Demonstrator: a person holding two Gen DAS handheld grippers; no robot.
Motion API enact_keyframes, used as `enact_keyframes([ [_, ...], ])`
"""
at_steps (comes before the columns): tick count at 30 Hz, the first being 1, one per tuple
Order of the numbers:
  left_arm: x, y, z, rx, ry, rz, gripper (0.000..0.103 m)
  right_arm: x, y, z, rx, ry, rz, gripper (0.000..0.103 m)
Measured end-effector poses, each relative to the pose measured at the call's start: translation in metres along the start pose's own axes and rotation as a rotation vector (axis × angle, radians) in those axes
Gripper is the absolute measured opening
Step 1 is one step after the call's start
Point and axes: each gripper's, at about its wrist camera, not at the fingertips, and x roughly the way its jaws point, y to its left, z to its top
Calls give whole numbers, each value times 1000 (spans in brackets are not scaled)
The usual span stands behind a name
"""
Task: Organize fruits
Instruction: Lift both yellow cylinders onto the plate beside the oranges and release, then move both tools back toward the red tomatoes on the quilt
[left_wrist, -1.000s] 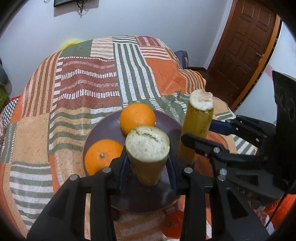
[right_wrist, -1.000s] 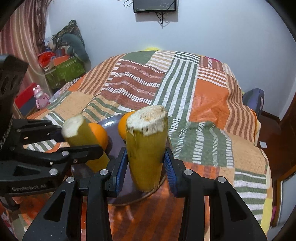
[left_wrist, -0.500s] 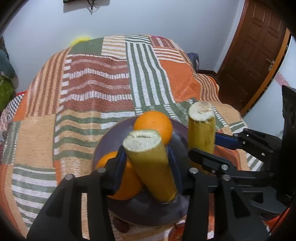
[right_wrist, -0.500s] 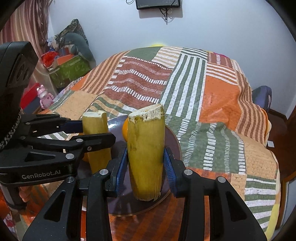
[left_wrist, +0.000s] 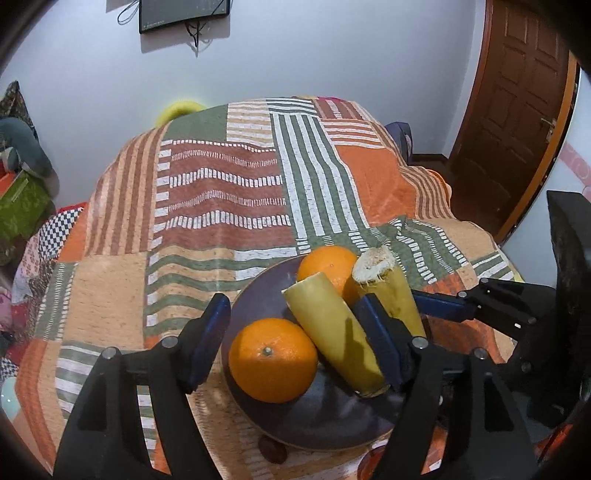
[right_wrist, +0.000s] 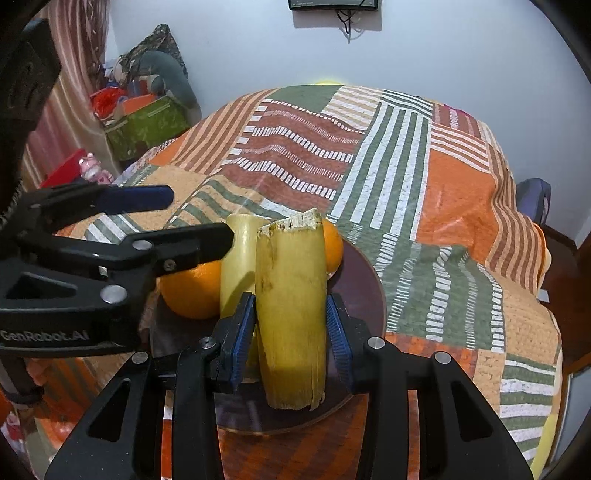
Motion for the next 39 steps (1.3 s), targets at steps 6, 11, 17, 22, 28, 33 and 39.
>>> enact_keyframes([
  [6, -15, 3, -6, -4, -9, 11, 72, -15, -3, 0, 34, -23, -27, 53],
  [11, -36, 5, -14, -27, -32, 27, 72, -40, 2, -2, 42, -55, -36, 53],
  [17, -69, 3, -25, -17, -51, 42, 72, -73, 15, -11, 29, -80, -64, 54],
  [22, -95, 0, -43, -8, -50, 54, 72, -95, 24, -24, 58, -96, -61, 55],
  [28, -113, -2, -73, -20, -25, 49, 72, -111, 44, -43, 57, -77, -55, 57],
  [33, -117, -3, -101, -19, 25, 47, 72, -119, 59, -58, 48, -64, -50, 57],
  [39, -111, -2, -136, -30, 107, 21, 72, -122, 73, -73, 51, -59, -44, 60],
])
